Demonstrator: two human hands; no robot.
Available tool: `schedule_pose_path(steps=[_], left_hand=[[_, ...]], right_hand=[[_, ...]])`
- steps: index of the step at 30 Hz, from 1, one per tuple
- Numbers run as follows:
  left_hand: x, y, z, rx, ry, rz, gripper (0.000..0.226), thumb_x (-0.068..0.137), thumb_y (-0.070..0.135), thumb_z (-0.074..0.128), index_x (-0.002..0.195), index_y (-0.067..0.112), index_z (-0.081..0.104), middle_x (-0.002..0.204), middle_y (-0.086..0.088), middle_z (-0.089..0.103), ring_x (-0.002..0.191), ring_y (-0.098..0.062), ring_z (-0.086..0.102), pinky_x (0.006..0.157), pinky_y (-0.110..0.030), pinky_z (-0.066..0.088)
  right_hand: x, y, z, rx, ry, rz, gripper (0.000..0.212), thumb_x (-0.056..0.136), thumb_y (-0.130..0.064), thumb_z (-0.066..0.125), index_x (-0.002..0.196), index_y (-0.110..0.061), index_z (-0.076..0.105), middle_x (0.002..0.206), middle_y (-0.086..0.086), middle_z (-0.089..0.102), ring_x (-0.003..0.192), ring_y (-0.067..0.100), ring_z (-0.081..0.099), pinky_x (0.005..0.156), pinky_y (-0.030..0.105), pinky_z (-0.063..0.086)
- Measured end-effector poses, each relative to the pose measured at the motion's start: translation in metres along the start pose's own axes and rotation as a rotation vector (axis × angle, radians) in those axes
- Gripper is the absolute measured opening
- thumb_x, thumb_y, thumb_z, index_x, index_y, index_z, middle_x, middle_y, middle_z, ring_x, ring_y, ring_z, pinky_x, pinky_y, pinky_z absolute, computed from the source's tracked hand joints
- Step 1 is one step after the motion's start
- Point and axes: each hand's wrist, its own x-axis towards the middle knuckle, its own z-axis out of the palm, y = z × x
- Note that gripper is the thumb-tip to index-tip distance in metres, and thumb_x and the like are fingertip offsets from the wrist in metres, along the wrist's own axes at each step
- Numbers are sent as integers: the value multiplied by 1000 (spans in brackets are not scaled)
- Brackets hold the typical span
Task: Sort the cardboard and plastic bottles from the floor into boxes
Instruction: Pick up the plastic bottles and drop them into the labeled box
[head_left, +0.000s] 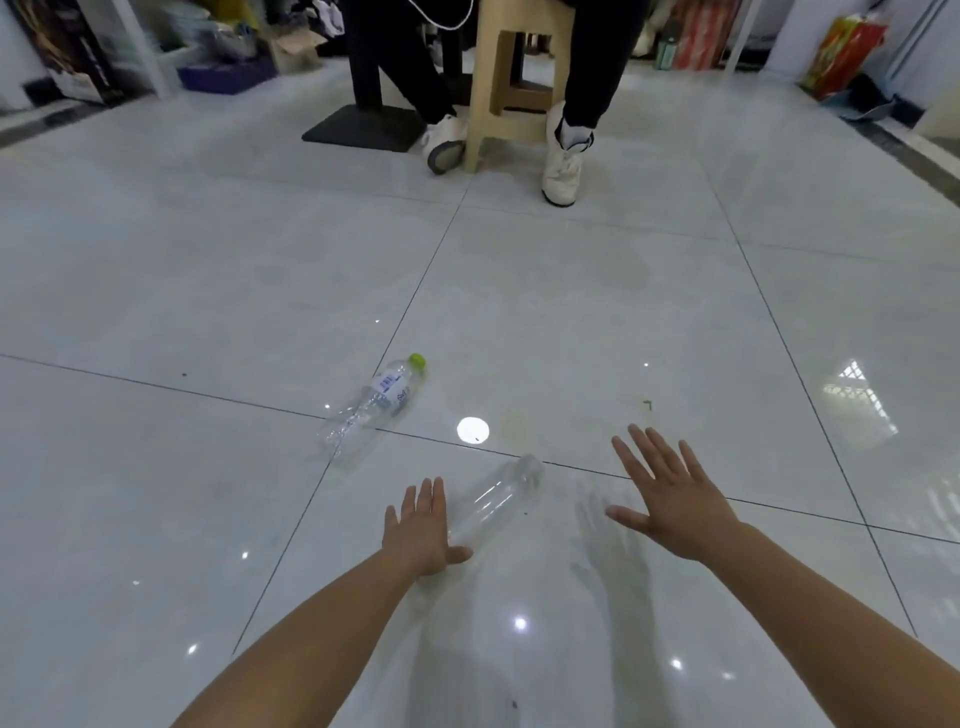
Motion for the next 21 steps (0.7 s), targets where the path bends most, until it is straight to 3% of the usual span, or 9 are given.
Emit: schedule_pose_path(steps=[2,5,7,10,13,16,19,21], left_hand=[[-4,-3,11,-6,-15,9,100,90,50,54,152,11,-14,162,-7,-9,150,-27,-2,120,-45,9],[-8,-7,19,-29,45,29,86,91,36,57,153,13,3,156,-8,19,140,-28,30,111,-38,30],[-8,-8,19,-37,90,40,78,89,23,58,152,19,12,149,-7,30,129,-28,41,103,-36,37],[-8,-9,16,-22,132,59,74,85,8,53,149,24,20,144,-4,35,121,-29,47,95,-36,40],[-6,-6,14,21,171,85,73,83,3,50,147,26,23,142,-2,36,116,-28,50,91,-34,40],[2,-7,8,84,211,135,77,82,0,49,148,27,22,146,1,33,118,-27,49,90,-33,40],[14,-12,2,129,211,201,78,85,3,48,151,29,17,157,1,21,136,-24,35,102,-34,35],[23,-15,-1,143,193,220,80,88,5,49,153,32,10,161,3,9,146,-22,19,113,-36,25]], right_hand=[[8,-15,4,27,-10,-57,128,35,-79,-45,145,-17,-23,147,-2,-32,143,15,-22,116,40,-11],[21,-34,17,21,-36,-143,130,40,-85,-38,148,-16,-17,155,2,-25,147,20,-16,113,39,-15],[27,-43,25,10,-47,-205,115,60,-86,-13,150,-14,-16,156,3,-24,148,22,-14,112,38,-16],[30,-54,34,21,-146,-206,99,86,-63,41,150,-16,-18,159,3,-19,148,21,-11,118,40,-9],[25,-65,51,206,-285,-129,107,83,-47,61,151,-16,-16,159,7,11,146,23,16,120,39,9],[16,-78,68,322,-279,-45,101,82,-36,64,152,-14,-5,137,5,41,123,23,46,98,32,41],[22,-81,69,412,-202,52,74,82,-36,62,142,-19,23,127,3,43,116,22,49,86,31,45],[33,-83,69,456,-201,63,64,83,-34,61,138,-20,30,127,2,42,118,21,47,85,31,45]])
